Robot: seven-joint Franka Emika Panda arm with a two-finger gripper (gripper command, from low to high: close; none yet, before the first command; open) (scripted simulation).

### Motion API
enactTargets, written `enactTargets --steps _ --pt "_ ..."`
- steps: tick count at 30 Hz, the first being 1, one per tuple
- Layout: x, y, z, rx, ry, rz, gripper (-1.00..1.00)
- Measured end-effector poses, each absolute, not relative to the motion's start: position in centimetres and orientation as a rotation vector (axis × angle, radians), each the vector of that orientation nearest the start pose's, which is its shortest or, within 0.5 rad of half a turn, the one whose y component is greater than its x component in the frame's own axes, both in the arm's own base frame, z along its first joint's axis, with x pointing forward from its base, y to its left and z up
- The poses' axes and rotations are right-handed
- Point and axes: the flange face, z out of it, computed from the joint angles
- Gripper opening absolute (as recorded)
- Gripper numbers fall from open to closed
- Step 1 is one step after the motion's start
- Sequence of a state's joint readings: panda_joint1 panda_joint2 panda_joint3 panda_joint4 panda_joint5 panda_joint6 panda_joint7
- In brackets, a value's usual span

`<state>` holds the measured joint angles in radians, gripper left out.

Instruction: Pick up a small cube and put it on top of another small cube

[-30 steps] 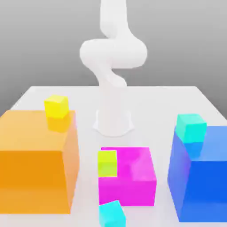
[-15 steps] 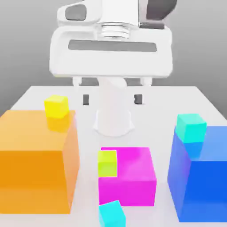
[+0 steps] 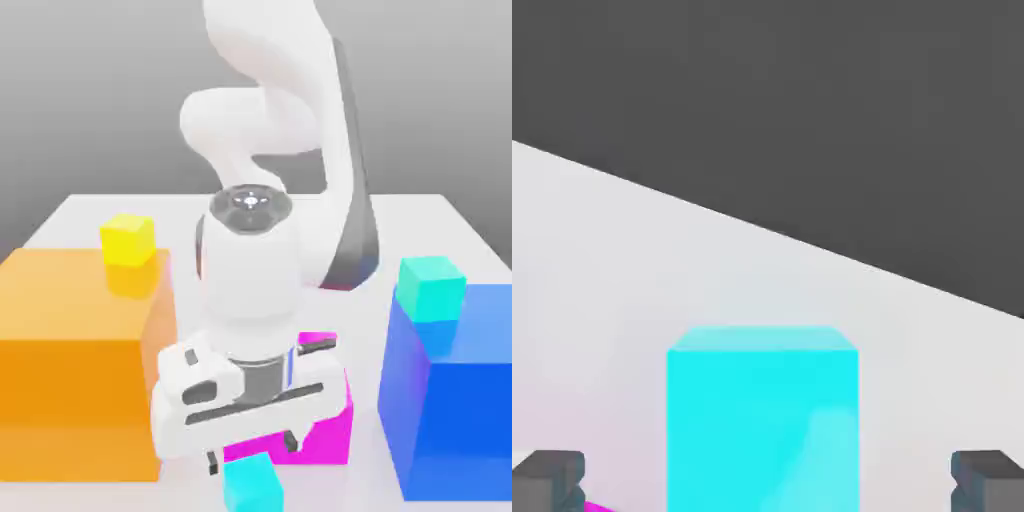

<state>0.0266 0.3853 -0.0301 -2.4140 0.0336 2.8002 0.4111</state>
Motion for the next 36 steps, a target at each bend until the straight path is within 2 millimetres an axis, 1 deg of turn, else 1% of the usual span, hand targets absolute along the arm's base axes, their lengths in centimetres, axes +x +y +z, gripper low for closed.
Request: enactTargets --steps 1,6,7,8,10,12,13,14,15,17,18,19,21,23,26,30,31,32,35,36 --pt "48.9 -0.4 14.2 -3.064 0.691 -0.001 -1.0" --pt "48.9 -0.4 14.2 -3.065 0.692 0.0 -1.0" --pt "48.9 -0.4 13.6 -3.065 0.692 0.001 -1.0" --pt "48.9 -0.4 13.9 -3.065 0.691 0.001 -1.0" --pt "49.0 -0.4 15.8 -3.065 0.691 0.001 -1.0" --pt "48.9 -0.4 18.3 -3.065 0.691 0.001 -1.0" --pt "49.4 -0.9 19.8 -3.065 0.694 -0.024 -1.0" --pt "50.0 -1.0 21.5 -3.071 0.673 -0.052 -1.0" --pt "50.3 -0.2 23.0 -3.081 0.625 -0.062 -1.0" --pt "50.4 2.1 26.2 -3.102 0.503 -0.07 -1.0" --pt "50.3 3.6 27.8 -3.113 0.429 -0.072 -1.0" --pt "50.0 5.6 29.4 -3.123 0.341 -0.072 -1.0" --pt "49.1 8.4 32.5 -3.135 0.196 -0.072 -1.0" --pt "48.0 10.8 35.6 -3.14 0.059 -0.072 -1.0" --pt "45.7 13.5 40.2 -3.138 -0.129 -0.071 -1.0" --pt "41.5 17.2 46.1 -3.115 -0.403 -0.073 -1.0" --pt "40.1 18.2 46.6 -3.104 -0.473 -0.051 -1.0" --pt "39.2 19.1 46.0 -3.096 -0.517 -0.024 -1.0" --pt "38.4 19.8 42.1 -3.088 -0.556 0.001 -1.0" --pt "38.3 19.8 40.7 -3.088 -0.559 0.003 1.0"
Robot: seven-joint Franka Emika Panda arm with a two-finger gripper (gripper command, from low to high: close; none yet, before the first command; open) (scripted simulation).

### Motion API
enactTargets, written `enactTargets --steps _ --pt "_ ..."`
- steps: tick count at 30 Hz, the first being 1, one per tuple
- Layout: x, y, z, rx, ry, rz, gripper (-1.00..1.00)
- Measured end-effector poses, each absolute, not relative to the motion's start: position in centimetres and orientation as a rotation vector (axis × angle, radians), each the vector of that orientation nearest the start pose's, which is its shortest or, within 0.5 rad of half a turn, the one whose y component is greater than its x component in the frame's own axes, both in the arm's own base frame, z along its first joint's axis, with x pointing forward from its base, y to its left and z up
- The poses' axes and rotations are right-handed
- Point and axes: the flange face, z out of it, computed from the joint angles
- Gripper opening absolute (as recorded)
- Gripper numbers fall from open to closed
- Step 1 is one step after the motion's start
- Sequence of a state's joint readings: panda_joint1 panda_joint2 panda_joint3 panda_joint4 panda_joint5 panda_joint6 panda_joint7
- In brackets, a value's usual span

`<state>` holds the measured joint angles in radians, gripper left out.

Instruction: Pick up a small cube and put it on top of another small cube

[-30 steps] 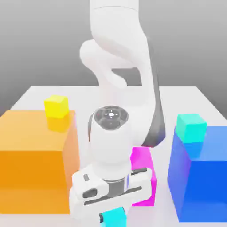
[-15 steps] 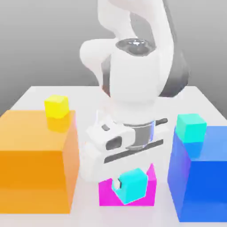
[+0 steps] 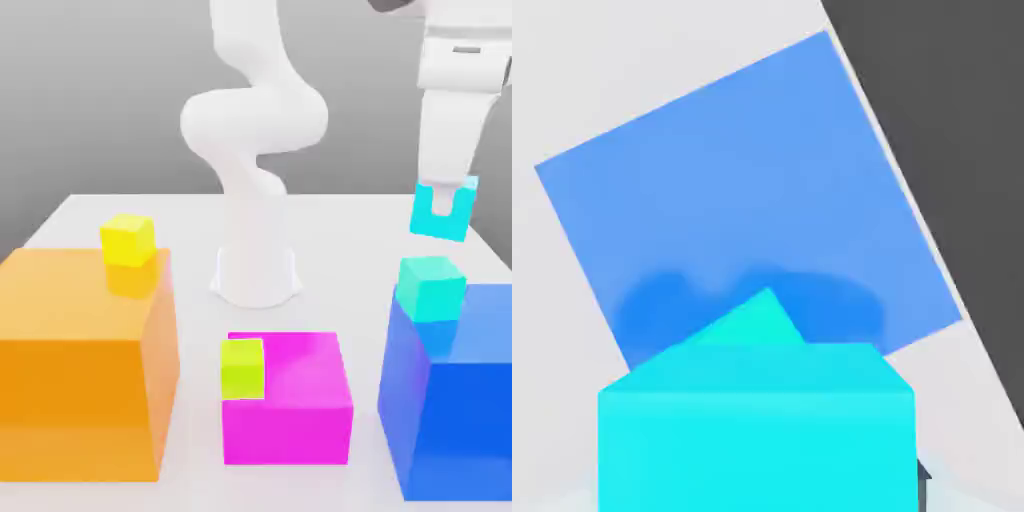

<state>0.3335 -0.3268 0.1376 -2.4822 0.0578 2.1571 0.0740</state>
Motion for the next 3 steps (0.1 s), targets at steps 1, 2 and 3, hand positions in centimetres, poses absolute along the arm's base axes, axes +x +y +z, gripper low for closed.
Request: enactTargets --steps 1,2,3 --pt "38.28 19.79 40.74 -3.088 -0.559 0.003 1.0" --pt "38.28 19.79 40.74 -3.088 -0.559 0.003 1.0" --pt "38.28 19.79 40.74 -3.088 -0.559 0.003 1.0"
